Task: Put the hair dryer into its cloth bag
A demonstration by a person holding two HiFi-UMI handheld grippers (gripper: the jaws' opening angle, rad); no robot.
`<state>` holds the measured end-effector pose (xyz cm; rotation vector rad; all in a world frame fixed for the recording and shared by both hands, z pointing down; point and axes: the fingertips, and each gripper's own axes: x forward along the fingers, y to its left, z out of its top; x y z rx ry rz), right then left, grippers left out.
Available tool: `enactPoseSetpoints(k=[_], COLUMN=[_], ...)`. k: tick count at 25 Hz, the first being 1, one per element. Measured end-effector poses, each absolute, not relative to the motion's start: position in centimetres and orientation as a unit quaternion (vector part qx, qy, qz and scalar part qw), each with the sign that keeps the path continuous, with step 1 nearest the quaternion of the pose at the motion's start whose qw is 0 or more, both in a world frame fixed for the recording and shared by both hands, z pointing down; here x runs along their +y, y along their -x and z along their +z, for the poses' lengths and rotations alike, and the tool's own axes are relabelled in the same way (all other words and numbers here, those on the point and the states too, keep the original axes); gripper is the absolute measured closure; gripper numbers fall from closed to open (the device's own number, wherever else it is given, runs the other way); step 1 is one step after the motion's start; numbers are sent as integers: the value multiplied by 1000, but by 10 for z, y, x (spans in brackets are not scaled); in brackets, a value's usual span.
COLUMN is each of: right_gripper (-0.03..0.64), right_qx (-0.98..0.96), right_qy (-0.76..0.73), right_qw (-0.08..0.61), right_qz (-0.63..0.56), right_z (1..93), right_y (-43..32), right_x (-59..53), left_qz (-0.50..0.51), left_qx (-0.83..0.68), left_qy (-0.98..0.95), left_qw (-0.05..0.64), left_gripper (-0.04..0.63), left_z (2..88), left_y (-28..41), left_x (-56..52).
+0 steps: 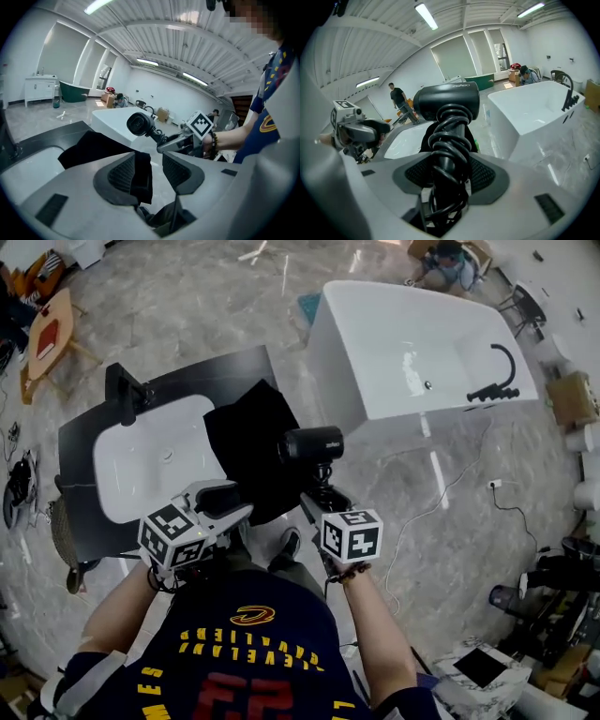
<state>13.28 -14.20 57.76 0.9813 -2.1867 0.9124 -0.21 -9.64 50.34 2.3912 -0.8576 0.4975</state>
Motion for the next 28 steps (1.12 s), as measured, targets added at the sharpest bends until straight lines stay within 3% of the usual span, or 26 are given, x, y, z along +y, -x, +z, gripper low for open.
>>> enactPoseSetpoints(k=[12,15,28], right_gripper=[383,383,383], right_qx=[-761,-747,-739], right_qy=[-428,-439,-435], right_qw=[275,270,275], right_qz=[403,420,435], right_z=[609,615,632], right_y=[-212,-219,-213], right_x=[-41,-19,14], left_qz=[404,454,526], left_qx=[-190,-170,-105], left_qy=[-870,-853,-828], left_qw=[209,193,160], left_gripper=[426,576,565], left_z=[629,654,681], left_y=[-66,-67,-83], left_x=[-99,-103,-86])
